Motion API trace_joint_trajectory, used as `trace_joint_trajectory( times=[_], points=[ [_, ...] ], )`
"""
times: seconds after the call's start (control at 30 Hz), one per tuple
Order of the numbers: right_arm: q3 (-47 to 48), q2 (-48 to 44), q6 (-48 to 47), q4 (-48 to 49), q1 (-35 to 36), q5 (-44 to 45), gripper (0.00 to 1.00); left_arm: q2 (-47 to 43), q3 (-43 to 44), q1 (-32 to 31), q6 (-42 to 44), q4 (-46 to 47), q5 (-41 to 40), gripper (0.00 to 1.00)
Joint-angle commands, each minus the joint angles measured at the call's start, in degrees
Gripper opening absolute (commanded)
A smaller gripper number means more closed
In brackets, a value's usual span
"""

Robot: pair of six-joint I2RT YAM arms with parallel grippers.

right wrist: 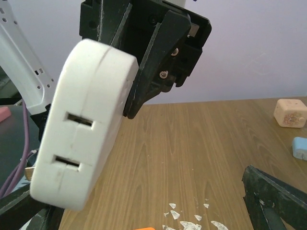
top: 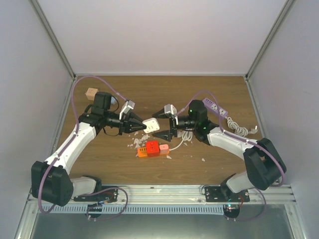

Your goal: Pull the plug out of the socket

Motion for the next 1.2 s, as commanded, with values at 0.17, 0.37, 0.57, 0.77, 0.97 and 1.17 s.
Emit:
trace_joint_trajectory(
  times=[0.17,0.37,0.57,0.77,0.97,1.17],
  points=[
    [1.35,-1.17,2.60,0.21,0.51,2.09,0.98,-2.23,-1.71,-0.97,1.05,2.40,-2.90,0.00],
    [1.76,-1.08,2.54,-1.11,0.50,5.54,0.96,-2.34,-1.60,-2.11,1.57,1.76,-4.42,0.00],
    [2.39,-1.10,2.27,-2.76,0.42,9.64,0.92,-2.50,-1.63,-3.14,3.00,0.84,-5.10,0.00],
    [2.41,-0.97,2.24,-3.07,-0.06,11.64,0.89,-2.93,-1.93,-4.40,5.03,-0.50,-5.91,0.00],
    [2.56,-1.11,2.44,-2.98,-0.87,11.94,0.88,-3.04,-1.98,-5.57,6.59,-1.72,-6.66,0.00],
    [2.46,-1.32,2.82,-2.90,-2.09,11.92,0.87,-3.13,-2.15,-6.61,7.83,-2.78,-7.21,0.00]
  ],
)
